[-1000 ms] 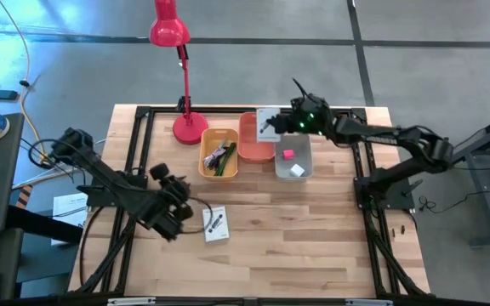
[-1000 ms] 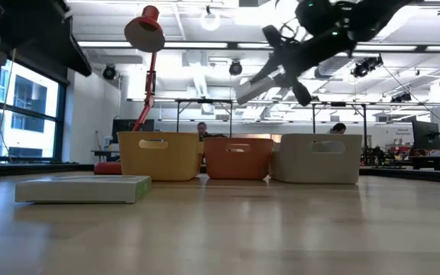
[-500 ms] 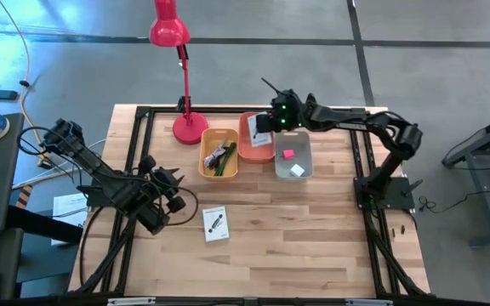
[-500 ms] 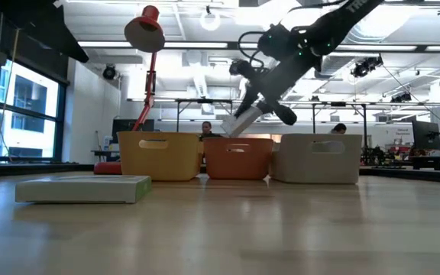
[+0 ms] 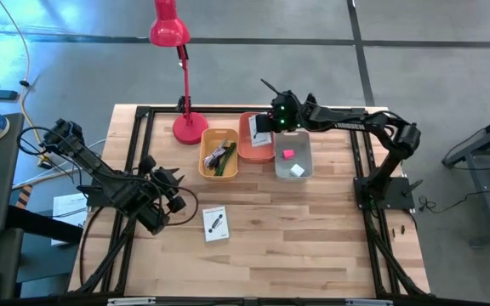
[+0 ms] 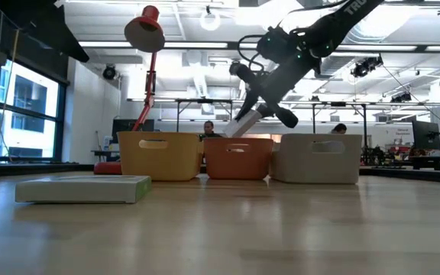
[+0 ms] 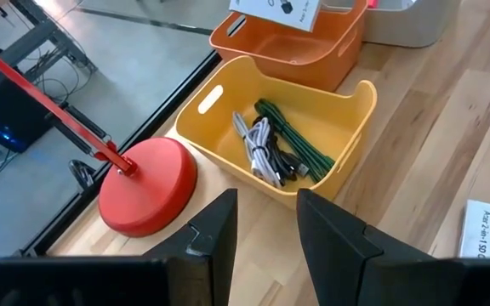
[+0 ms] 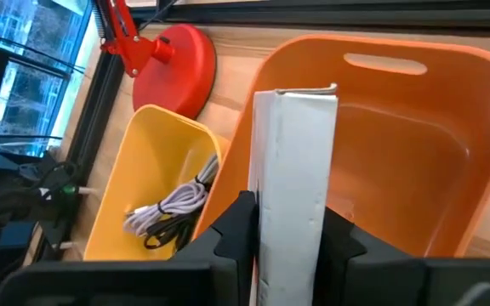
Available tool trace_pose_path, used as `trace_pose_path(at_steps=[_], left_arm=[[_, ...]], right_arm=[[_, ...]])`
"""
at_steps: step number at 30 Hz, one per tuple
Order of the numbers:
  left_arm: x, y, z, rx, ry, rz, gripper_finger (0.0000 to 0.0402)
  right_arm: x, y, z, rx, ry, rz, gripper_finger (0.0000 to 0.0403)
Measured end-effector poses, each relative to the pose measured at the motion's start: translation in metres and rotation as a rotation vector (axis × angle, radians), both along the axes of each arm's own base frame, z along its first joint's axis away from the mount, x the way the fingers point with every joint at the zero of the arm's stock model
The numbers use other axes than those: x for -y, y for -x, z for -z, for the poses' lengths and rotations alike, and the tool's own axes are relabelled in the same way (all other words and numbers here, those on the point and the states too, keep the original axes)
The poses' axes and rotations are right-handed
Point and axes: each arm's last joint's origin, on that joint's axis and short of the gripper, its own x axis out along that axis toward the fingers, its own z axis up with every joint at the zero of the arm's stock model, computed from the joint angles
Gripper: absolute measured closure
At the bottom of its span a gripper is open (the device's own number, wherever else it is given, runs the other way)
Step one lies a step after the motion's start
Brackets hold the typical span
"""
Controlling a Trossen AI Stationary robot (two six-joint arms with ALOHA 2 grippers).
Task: Pick and place items into bin
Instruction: Put the right white card reader box into the orange bin, then put the white card reader box into the orange bin
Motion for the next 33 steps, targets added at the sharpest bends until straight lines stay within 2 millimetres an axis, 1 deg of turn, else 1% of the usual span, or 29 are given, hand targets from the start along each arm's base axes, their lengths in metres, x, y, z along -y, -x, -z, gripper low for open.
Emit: trace_pose_path(at_steps=[7,17,22,29,33], left_arm=[[-0.0001,0.0001,0.0,-0.003,-0.002,0.001,0.0291],[-0.0001,0.0001,0.0,-0.003,-0.003,0.001,0.0291],[-0.0001,0.0001,0.0,-0.003,-0.003,0.001,0.0291],[0.0002,-0.0002,0.0002,-0.004,0.005,0.001,0.0291],[0.0029,0.0001,0.0021,-0.075,0.049,0.04,0.0291]], right_arm=[[0.0007,0.0003,0.0001,-0.005,0.0,0.046,0.0332],[0.0,-0.0001,0.0001,0.005,-0.027,0.066,0.0286],[-0.0008,-0.0003,0.0003,-0.001,-0.022,0.065,0.0273],[-0.0017,-0.0001,0.0009,-0.01,-0.015,0.023,0.0273],[-0.005,-0.0017,-0.0082,0.048,0.004,-0.072,0.0273]])
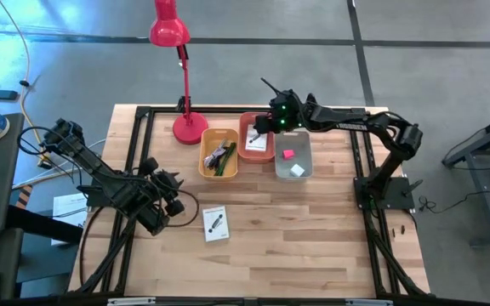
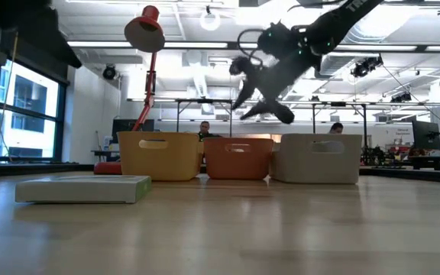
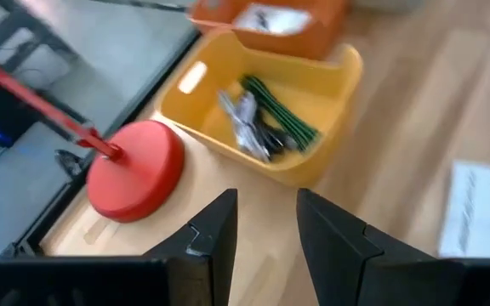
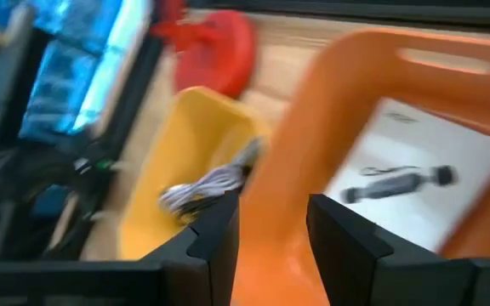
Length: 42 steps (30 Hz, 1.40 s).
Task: Pick and place items into bin
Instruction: Put the white card reader box into the orange bin
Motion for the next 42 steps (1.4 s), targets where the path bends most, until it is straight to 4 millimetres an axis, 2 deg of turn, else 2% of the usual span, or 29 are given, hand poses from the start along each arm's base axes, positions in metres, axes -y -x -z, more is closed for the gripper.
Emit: trace_pose_path(at_steps=[5,10,13,16,22,29,36,42], left_arm=[[0.014,0.0,0.001,-0.079,0.031,0.155,0.0291],[0.031,0.0,0.001,-0.081,0.023,0.314,0.0291],[0.038,-0.001,0.007,-0.097,0.017,0.376,0.0291],[0.042,-0.003,0.023,-0.13,0.054,0.413,0.0291],[0.049,-0.007,0.06,-0.136,0.18,0.453,0.0291],[0.054,-0.009,0.083,-0.145,0.306,0.488,0.0291],[0.056,-0.01,0.094,-0.084,0.435,0.388,0.0291],[0.063,-0.021,0.103,-0.047,0.419,0.418,0.0291]], right_arm=[[-0.018,-0.002,-0.03,0.075,0.085,-0.136,0.0274],[-0.053,-0.002,-0.063,0.163,0.169,-0.273,0.0274],[-0.079,-0.005,-0.071,0.183,0.18,-0.358,0.0274],[-0.108,-0.011,-0.071,0.176,0.167,-0.441,0.0274],[-0.161,-0.02,-0.055,0.06,0.184,-0.535,0.0274],[-0.205,-0.032,-0.031,-0.013,0.121,-0.558,0.0274],[-0.237,-0.051,0.009,-0.064,0.014,-0.553,0.0274],[-0.253,-0.067,0.038,-0.044,0.015,-0.591,0.0274]])
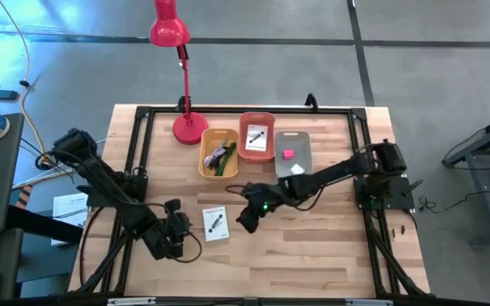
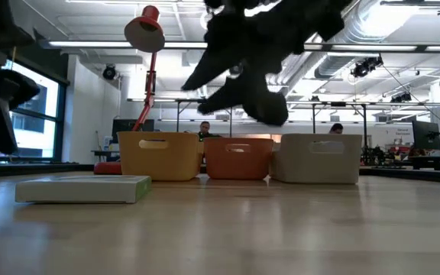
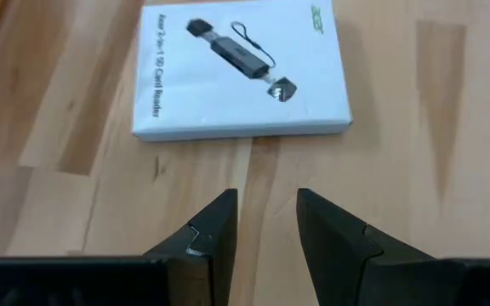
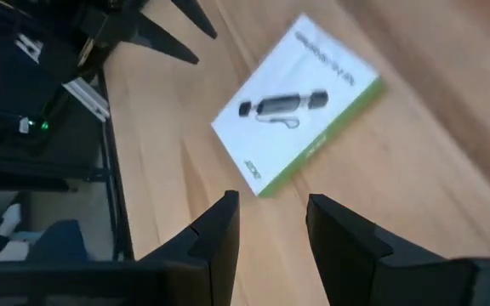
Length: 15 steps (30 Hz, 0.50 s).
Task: Pick and place items into bin
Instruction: Put the white card reader box into the orange bin
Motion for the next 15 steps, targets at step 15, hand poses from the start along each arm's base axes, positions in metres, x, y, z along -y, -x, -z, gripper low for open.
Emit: trace_pose_path(at_steps=[15], left_arm=[[-0.007,-0.035,0.034,-0.009,0.069,-0.075,0.0291]], right_arm=[[-0.002,-0.011,0.029,-0.069,-0.184,0.124,0.0273]])
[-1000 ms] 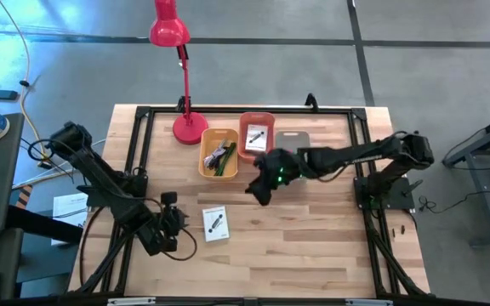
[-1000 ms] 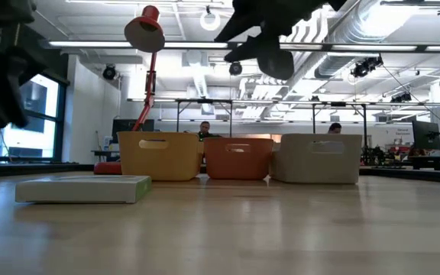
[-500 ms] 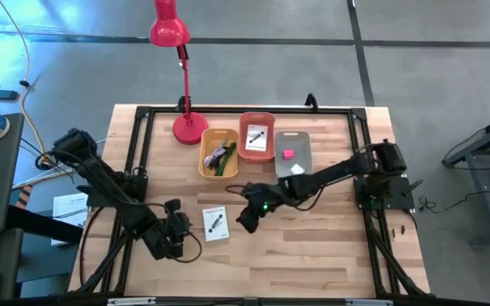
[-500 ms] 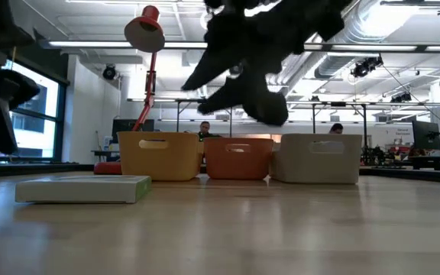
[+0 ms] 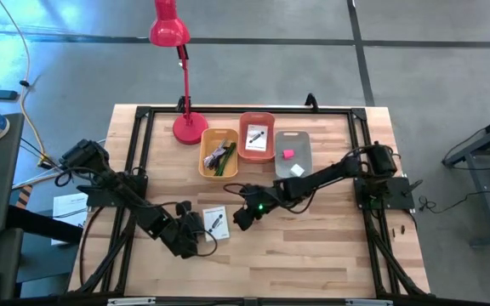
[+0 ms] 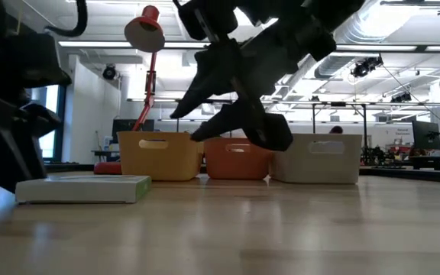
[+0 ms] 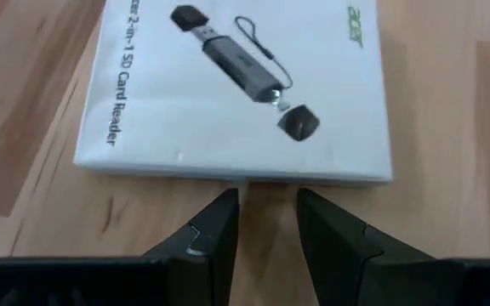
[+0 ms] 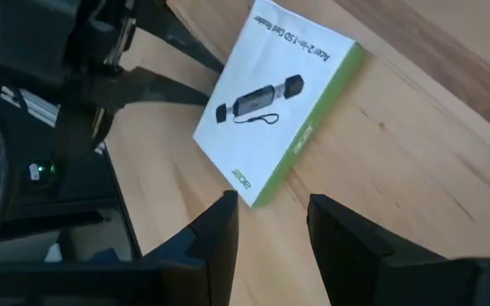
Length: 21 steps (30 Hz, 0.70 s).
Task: Pick and place items into bin
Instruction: Put the white card reader box into the orange bin
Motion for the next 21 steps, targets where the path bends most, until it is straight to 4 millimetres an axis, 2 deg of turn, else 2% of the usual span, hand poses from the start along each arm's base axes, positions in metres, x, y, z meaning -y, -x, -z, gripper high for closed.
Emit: trace_pose_path(at_steps=[6,14,21], left_arm=[[-0.008,-0.009,0.001,0.015,-0.029,0.02,0.0291],[-0.018,-0.016,0.001,0.0,-0.043,0.044,0.0291],[-0.019,-0.016,0.001,0.006,-0.04,0.042,0.0291]], right_arm=[[-0.001,-0.001,0.004,-0.011,-0.014,0.003,0.0242],[0.0,-0.007,0.024,-0.039,-0.054,0.024,0.0185],[0.001,-0.009,0.037,-0.076,-0.094,0.094,0.0171]])
